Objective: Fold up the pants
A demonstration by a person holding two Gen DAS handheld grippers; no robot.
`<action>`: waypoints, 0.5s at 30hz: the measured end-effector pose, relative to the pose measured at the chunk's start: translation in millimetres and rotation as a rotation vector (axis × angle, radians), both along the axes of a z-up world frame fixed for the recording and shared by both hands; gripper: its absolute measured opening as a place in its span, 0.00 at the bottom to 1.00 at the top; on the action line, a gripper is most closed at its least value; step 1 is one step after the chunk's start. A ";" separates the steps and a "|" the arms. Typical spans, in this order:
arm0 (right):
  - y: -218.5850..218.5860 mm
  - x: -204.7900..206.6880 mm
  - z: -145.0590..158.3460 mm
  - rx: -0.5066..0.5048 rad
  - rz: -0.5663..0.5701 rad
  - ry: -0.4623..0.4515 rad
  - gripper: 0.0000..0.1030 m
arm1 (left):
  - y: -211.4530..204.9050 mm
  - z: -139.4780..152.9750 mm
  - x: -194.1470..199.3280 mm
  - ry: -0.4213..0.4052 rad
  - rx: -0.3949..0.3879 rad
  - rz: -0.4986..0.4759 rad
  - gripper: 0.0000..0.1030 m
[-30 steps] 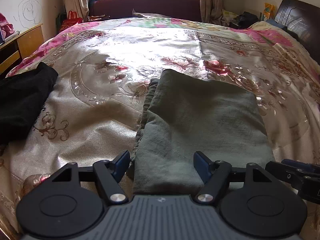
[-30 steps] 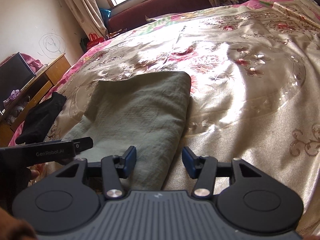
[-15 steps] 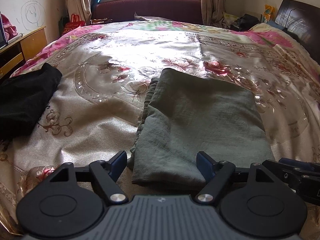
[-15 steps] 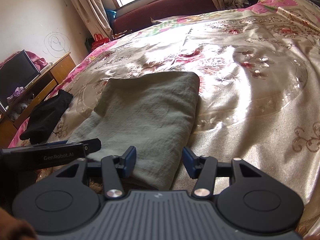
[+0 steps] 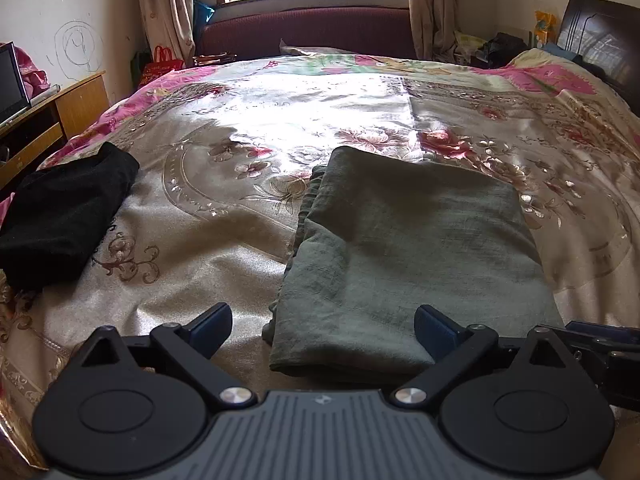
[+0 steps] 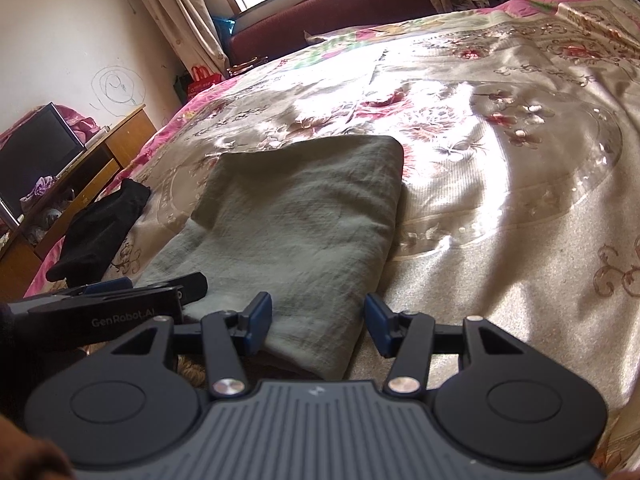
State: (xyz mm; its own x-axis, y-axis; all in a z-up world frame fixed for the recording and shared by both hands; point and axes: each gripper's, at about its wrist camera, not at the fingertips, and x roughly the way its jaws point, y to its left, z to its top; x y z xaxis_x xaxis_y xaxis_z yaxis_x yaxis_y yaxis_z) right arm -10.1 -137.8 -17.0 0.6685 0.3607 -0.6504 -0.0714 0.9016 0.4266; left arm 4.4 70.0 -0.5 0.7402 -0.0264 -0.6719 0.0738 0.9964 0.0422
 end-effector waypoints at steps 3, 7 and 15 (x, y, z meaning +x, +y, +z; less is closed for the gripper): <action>1.8 -0.4 0.2 -0.007 0.004 0.000 0.51 | -0.9 -0.8 -1.6 -0.003 0.016 0.000 1.00; 2.4 -0.5 -0.6 -0.015 0.001 0.006 0.51 | 0.4 -1.9 -4.0 0.001 0.018 0.003 1.00; 4.0 -1.1 -1.0 -0.036 -0.002 0.008 0.52 | 0.8 -4.1 -7.4 0.016 0.011 0.001 1.00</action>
State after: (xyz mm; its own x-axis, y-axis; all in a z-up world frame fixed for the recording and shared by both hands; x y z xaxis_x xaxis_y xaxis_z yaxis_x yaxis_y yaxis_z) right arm -11.2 -133.8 -17.9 0.6639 0.3361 -0.6680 -0.0666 0.9163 0.3948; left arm -3.0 70.9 -4.6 0.7297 -0.0177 -0.6836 0.0731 0.9959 0.0523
